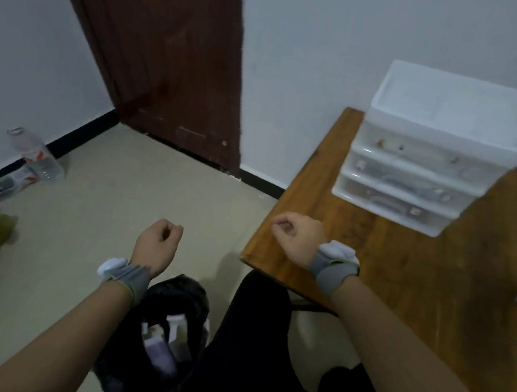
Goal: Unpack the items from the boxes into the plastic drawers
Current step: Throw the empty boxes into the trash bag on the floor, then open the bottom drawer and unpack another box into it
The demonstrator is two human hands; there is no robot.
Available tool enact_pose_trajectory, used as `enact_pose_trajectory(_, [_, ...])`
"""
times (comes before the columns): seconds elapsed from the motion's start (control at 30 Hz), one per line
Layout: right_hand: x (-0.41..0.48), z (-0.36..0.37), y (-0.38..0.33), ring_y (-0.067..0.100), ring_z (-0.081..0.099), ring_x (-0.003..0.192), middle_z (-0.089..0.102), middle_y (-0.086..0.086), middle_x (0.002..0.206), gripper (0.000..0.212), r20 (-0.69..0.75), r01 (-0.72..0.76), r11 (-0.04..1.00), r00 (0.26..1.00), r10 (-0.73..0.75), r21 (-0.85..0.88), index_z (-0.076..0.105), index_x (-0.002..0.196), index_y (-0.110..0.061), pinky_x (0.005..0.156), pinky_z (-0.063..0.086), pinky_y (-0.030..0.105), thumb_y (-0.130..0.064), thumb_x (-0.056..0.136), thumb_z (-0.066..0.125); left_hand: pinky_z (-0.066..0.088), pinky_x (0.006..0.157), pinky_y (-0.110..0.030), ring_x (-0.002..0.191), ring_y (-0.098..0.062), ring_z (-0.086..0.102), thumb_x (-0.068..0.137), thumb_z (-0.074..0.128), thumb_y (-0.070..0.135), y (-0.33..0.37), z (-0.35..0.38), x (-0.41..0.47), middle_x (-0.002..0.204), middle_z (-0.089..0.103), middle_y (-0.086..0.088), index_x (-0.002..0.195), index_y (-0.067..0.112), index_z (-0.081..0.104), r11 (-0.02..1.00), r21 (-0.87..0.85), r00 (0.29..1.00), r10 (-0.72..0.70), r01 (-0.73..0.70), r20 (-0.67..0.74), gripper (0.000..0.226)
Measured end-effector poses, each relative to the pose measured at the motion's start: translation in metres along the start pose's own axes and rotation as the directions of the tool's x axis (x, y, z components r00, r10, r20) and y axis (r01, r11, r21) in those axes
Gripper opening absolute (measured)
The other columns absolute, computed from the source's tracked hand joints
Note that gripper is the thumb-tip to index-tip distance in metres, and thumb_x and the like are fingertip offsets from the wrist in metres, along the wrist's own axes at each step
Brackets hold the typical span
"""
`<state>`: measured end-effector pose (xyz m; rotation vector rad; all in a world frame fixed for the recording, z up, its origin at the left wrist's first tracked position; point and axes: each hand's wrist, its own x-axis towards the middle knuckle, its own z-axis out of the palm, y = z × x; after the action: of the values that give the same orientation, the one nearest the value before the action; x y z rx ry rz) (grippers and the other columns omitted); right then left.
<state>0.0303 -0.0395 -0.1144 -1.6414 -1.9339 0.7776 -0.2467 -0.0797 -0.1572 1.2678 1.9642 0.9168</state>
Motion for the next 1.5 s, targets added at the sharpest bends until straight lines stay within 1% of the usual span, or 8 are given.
enact_pose_trajectory(0.33, [-0.06,-0.125,0.122,0.022,0.062,0.106,0.067,0.005,0.119,0.031,-0.228,-0.467,0.871,0.841,0.491,0.154,0.064,0.122,-0.017,0.091,0.049,0.03,-0.026,0.092,0.06,0.052,0.074,-0.041,0.082,-0.029,0.063,0.093,0.059,0.027,0.163,0.168,-0.003,0.088,0.068,-0.013,0.086,0.016,0.063,0.958,-0.131,0.881,0.287,-0.256,0.377,0.013])
enact_pose_trajectory(0.4, [-0.072,-0.141,0.129,0.023,0.06,0.11,0.063,0.006,0.123,0.034,-0.259,-0.504,0.859,0.821,0.509,0.09,0.06,0.126,-0.016,0.096,0.048,0.034,-0.026,0.093,0.059,0.054,0.073,-0.042,0.082,-0.028,0.064,0.093,0.06,0.029,0.181,0.194,-0.01,0.093,0.069,-0.015,0.091,0.016,0.064,0.964,-0.202,0.867,0.248,-0.175,0.432,0.013])
enact_pose_trajectory(0.47, [-0.086,-0.161,0.138,0.024,0.056,0.114,0.058,0.008,0.127,0.037,-0.346,-0.511,0.859,0.804,0.483,0.012,0.056,0.129,-0.017,0.099,0.046,0.039,-0.026,0.093,0.058,0.054,0.063,-0.036,0.081,-0.023,0.064,0.094,0.058,0.036,0.201,0.219,-0.019,0.1,0.069,-0.015,0.101,0.014,0.063,0.95,-0.309,0.841,0.13,0.046,0.525,0.023])
enact_pose_trajectory(0.6, [-0.107,-0.202,0.152,0.027,0.04,0.131,0.045,0.009,0.141,0.054,-0.587,-0.529,0.836,0.727,0.358,-0.146,0.045,0.138,-0.019,0.111,0.033,0.045,-0.026,0.088,0.059,0.053,0.077,-0.038,0.11,-0.024,0.06,0.094,0.05,0.052,0.229,0.252,-0.029,0.133,0.055,-0.009,0.139,0.01,0.042,0.719,-0.466,0.674,-0.006,0.516,0.738,0.063])
enact_pose_trajectory(0.77, [-0.131,-0.225,0.185,0.038,-0.005,0.147,-0.004,0.016,0.161,0.09,-0.465,-0.821,0.495,0.569,0.678,-0.283,0.002,0.153,-0.017,0.118,0.005,0.056,-0.041,0.086,0.057,0.051,0.084,-0.044,0.116,-0.029,0.057,0.092,0.044,0.057,0.243,0.266,-0.028,0.146,0.045,-0.013,0.152,0.008,0.02,0.402,-0.573,0.64,-0.042,0.714,0.767,0.081])
enact_pose_trajectory(0.97, [-0.139,-0.214,0.193,0.041,0.013,0.143,0.014,0.017,0.157,0.083,-0.505,-0.788,0.477,0.615,0.605,-0.388,0.013,0.151,-0.02,0.115,0.017,0.056,-0.049,0.085,0.054,0.048,0.091,-0.042,0.114,-0.028,0.058,0.088,0.049,0.055,0.248,0.269,-0.026,0.134,0.055,-0.014,0.143,0.004,0.037,0.27,-0.587,0.613,-0.013,0.763,0.79,0.077])
enact_pose_trajectory(1.13, [-0.142,-0.224,0.191,0.037,0.041,0.12,0.045,0.012,0.133,0.069,-0.506,-0.716,0.51,0.698,0.506,-0.477,0.039,0.137,-0.027,0.101,0.036,0.051,-0.069,0.083,0.044,0.047,0.077,-0.036,0.094,-0.022,0.058,0.084,0.053,0.055,0.241,0.268,-0.036,0.122,0.059,-0.009,0.134,0.003,0.046,0.28,-0.582,0.617,-0.048,0.763,0.786,0.072])
enact_pose_trajectory(1.5, [-0.139,-0.214,0.175,0.026,0.05,0.099,0.055,0.006,0.111,0.065,-0.529,-0.678,0.577,0.728,0.437,-0.456,0.053,0.107,-0.02,0.084,0.045,0.039,-0.076,0.073,0.053,0.047,0.068,-0.033,0.074,-0.018,0.057,0.083,0.057,0.054,0.206,0.238,-0.052,0.119,0.063,-0.009,0.126,0.006,0.053,0.334,-0.551,0.595,-0.037,0.765,0.803,0.065])
